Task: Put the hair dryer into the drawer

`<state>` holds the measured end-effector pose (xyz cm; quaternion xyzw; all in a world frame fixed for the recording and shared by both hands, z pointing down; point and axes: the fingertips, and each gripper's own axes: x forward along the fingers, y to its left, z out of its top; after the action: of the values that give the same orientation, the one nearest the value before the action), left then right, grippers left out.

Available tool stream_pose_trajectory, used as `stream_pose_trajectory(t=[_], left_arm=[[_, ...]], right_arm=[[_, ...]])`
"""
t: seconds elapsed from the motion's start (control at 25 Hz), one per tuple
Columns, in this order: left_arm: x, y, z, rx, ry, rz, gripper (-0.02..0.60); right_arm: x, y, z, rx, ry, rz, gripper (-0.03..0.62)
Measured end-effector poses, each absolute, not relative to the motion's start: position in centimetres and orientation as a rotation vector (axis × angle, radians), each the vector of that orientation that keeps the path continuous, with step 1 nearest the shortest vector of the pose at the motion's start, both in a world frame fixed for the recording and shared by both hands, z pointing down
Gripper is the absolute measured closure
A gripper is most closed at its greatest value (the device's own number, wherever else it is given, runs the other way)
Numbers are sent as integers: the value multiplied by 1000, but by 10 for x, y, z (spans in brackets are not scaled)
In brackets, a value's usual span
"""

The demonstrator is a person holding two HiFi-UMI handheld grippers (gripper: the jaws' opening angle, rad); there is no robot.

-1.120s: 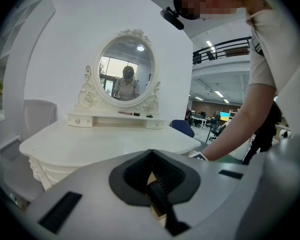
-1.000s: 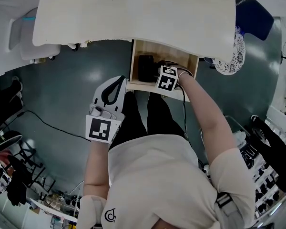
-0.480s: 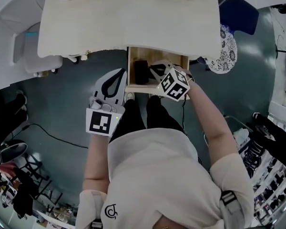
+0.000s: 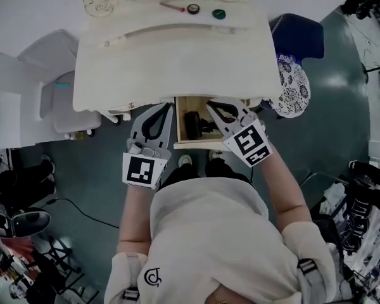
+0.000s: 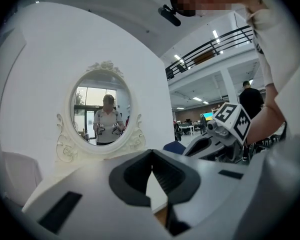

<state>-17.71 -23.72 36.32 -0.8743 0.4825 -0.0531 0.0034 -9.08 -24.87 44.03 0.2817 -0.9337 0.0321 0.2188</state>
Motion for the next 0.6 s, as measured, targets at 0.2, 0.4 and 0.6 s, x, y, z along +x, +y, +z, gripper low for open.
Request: stream_pose_trajectory(t=[0.2,0.4,0.6], left_arm=[[-170,-243,330,-2697,1458,-137,571],[-175,-242,300,-2685,1458,-93,570],[-187,-247,283,-2676,1520,-55,570]], right_arm=[[-69,-256,372,1007,-2703,-6,588],[-43,-259,324,1175,-2779,-42,589],[-31,-257,295,1316,-2834,-114,589]])
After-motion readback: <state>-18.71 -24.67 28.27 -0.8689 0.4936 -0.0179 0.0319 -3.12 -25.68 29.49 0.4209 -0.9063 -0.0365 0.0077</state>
